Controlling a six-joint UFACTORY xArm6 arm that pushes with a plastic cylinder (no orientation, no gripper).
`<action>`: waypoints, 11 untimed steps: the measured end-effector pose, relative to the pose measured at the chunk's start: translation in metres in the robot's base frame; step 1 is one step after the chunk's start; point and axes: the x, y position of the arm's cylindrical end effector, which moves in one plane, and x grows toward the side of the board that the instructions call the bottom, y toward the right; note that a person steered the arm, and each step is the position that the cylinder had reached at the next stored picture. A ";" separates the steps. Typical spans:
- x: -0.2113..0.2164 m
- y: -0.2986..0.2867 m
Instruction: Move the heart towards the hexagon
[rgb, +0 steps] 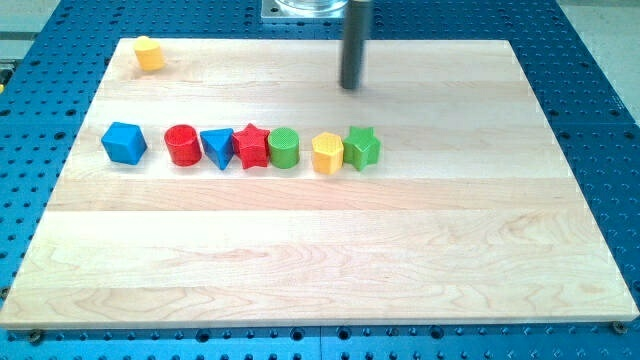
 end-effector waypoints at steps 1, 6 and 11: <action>0.008 -0.113; -0.008 -0.100; 0.073 -0.044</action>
